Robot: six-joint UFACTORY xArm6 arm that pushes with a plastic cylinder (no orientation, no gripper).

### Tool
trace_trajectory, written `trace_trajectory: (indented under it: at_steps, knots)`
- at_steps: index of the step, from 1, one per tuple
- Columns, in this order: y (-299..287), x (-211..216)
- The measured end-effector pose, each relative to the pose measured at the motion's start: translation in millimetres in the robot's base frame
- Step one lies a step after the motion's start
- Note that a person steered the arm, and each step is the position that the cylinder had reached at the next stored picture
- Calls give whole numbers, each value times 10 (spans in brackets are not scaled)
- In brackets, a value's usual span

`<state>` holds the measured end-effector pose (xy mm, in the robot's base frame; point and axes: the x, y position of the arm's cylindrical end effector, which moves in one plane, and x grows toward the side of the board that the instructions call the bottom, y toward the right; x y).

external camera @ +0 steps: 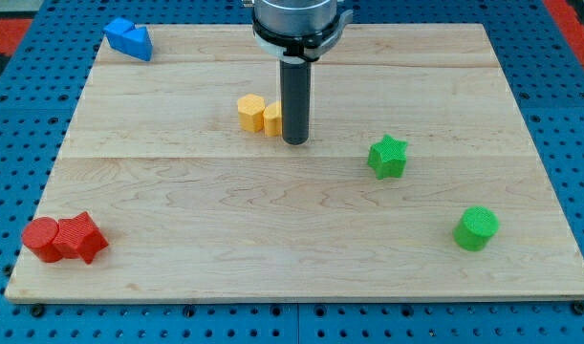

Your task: Keep the red star at the bottom left side of the green star

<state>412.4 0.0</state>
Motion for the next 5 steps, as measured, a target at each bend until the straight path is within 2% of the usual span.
trace_trajectory:
  at_steps: [2,4,5]
  knots:
    - [-1,296]
    - [-84,349]
    - [-682,439]
